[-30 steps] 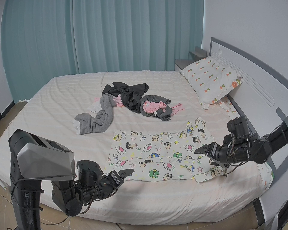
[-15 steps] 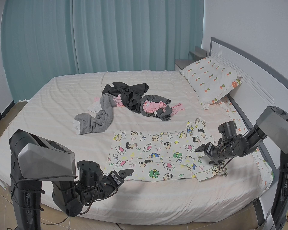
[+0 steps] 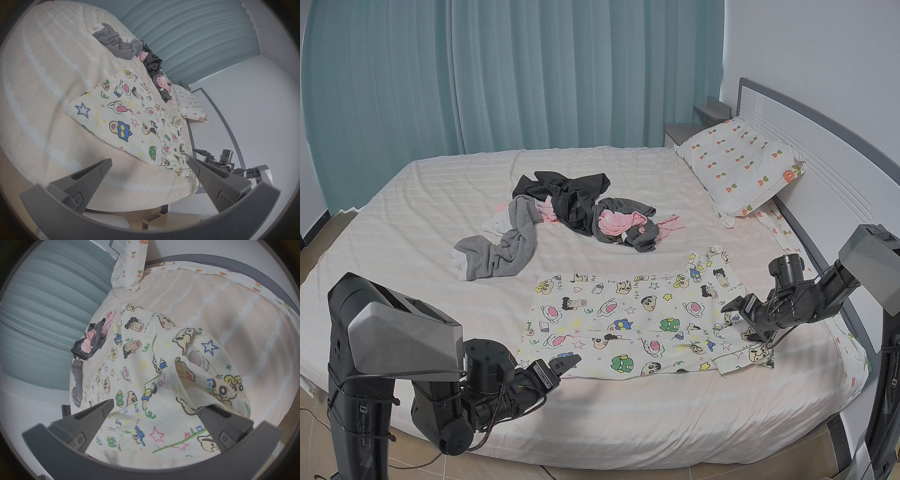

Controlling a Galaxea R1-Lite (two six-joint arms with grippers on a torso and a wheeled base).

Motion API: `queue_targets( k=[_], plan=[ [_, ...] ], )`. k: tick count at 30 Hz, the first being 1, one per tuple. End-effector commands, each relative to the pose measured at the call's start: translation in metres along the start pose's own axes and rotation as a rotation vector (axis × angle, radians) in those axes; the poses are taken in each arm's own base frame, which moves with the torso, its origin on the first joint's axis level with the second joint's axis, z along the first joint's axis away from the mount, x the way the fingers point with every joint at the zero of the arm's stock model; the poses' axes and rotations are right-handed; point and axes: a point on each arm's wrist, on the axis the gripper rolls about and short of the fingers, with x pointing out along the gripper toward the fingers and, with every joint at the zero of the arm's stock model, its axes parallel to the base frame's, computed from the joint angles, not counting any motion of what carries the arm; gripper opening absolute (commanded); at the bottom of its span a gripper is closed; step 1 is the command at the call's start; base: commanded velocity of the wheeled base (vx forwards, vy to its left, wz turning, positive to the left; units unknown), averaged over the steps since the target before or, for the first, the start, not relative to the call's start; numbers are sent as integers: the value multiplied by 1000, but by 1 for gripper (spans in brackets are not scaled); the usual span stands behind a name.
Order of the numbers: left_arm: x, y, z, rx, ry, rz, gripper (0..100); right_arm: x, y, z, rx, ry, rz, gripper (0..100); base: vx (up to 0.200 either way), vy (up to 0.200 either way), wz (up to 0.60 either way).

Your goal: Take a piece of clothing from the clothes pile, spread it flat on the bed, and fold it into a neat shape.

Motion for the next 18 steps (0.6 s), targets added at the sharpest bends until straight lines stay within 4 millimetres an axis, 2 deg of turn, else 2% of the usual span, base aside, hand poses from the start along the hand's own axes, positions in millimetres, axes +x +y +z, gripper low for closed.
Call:
queue_targets(
  k=[1,4,8,13,18],
  plan=[
    [1,2,-1,-1,3,5,100,-37,21,3,17,10,121,100,0,0,0],
    [1,2,-1,-1,3,5,100,-43,24,3,18,58,179,100,0,0,0],
    [1,2,-1,-1,3,5,100,-33,21,3,16,55,176,100,0,0,0],
    [1,2,-1,-1,4,6,100,-10,11,6,12,14,197,100,0,0,0],
    [1,2,-1,-1,3,5,100,15,-5,11,27,-29,121,100,0,0,0]
  ],
)
